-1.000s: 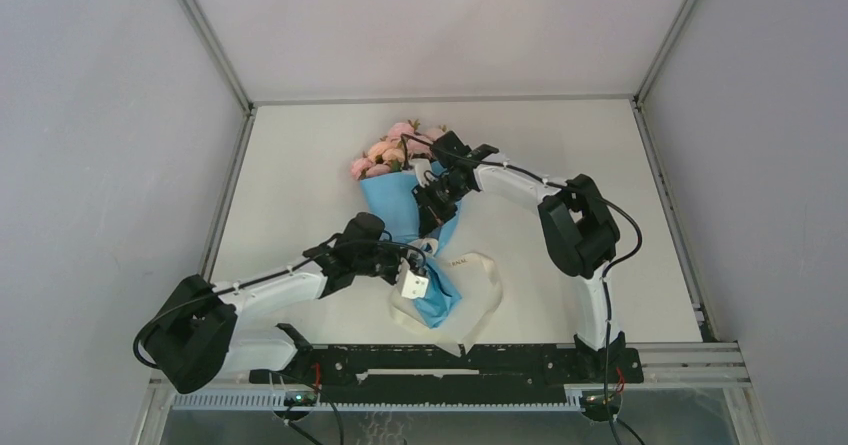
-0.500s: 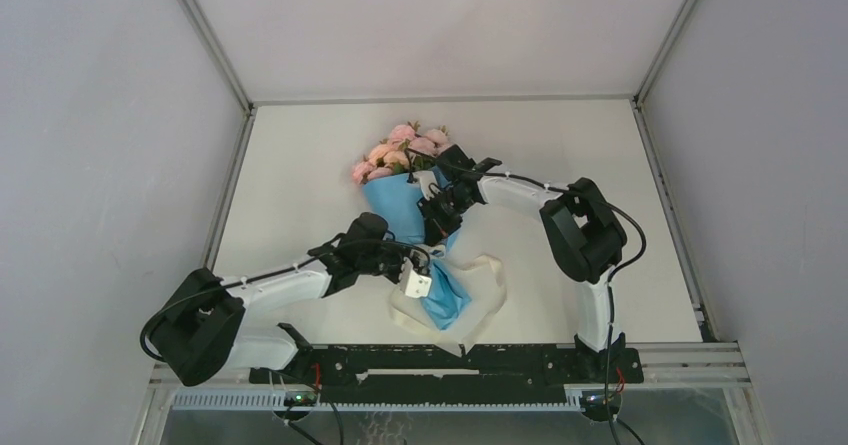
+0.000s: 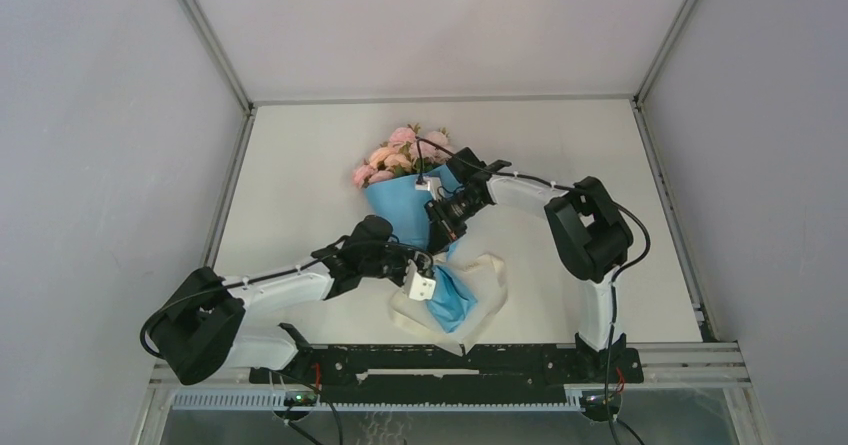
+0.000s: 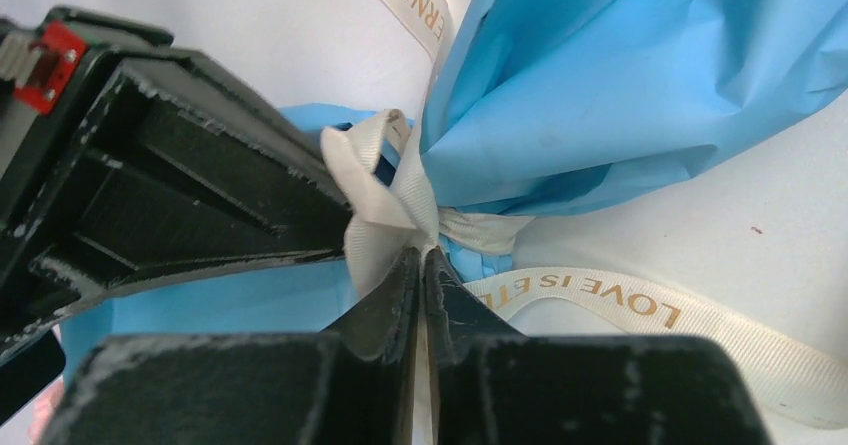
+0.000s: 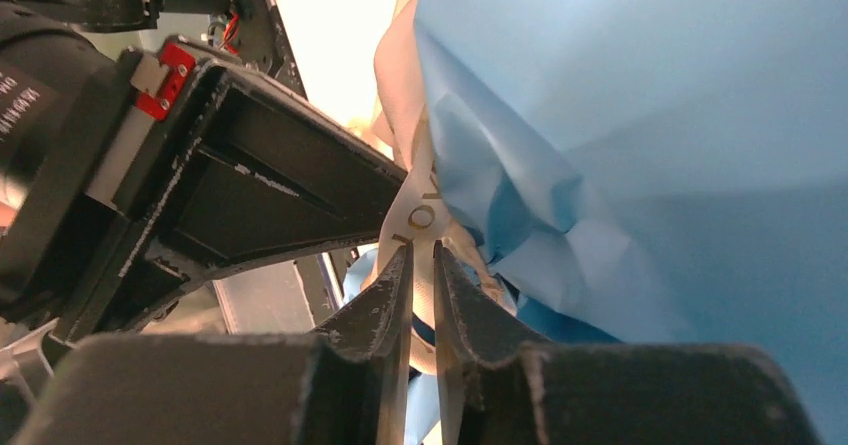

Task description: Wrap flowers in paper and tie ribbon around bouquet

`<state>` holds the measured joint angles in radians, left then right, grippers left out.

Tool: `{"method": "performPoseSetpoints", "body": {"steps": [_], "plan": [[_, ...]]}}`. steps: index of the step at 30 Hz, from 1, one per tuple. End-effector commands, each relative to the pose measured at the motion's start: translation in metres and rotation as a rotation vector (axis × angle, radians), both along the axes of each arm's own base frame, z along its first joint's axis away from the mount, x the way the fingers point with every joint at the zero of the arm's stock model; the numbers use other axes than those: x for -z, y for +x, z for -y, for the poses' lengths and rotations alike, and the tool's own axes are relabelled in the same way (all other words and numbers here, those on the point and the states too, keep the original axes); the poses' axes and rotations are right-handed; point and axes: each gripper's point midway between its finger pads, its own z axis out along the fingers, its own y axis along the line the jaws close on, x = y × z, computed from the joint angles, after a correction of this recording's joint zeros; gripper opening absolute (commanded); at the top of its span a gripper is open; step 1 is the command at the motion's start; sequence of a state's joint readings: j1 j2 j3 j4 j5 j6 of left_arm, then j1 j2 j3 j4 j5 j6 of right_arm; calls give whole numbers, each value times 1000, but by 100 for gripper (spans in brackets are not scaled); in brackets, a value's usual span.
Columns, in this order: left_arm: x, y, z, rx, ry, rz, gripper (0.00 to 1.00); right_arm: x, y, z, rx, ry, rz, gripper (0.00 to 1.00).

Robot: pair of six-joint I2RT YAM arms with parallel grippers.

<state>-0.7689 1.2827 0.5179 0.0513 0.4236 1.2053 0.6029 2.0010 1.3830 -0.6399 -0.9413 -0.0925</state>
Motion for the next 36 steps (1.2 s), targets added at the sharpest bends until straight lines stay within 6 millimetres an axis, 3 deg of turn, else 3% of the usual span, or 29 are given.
{"method": "performPoseSetpoints", "body": {"steps": [1, 5, 13, 21, 25, 30, 32, 36], "plan": [[-13, 6, 8, -52, -72, 0, 11, -23, -14, 0, -31, 65, 34, 21], [-10, 4, 5, -58, -68, -11, 18, -20, -14, -1, -7, 73, 50, 25], [-9, 2, 7, -56, -81, -19, 20, -15, 4, -5, 39, 26, 191, 34], [-10, 6, 4, -82, -80, -8, 17, 0, -13, -4, -27, -8, 170, 37], [-10, 6, 5, -84, -82, -7, 16, 2, -15, -5, -36, -14, 170, 28], [-10, 3, 3, -70, -68, -6, 16, -4, -10, -4, -18, -16, 199, 0], [-12, -1, 0, -51, -55, -8, 24, -6, -7, -2, -9, -19, 215, 0], [-19, -15, -16, -25, 16, -38, 53, -8, -7, -2, -7, -20, 218, 0]]}}
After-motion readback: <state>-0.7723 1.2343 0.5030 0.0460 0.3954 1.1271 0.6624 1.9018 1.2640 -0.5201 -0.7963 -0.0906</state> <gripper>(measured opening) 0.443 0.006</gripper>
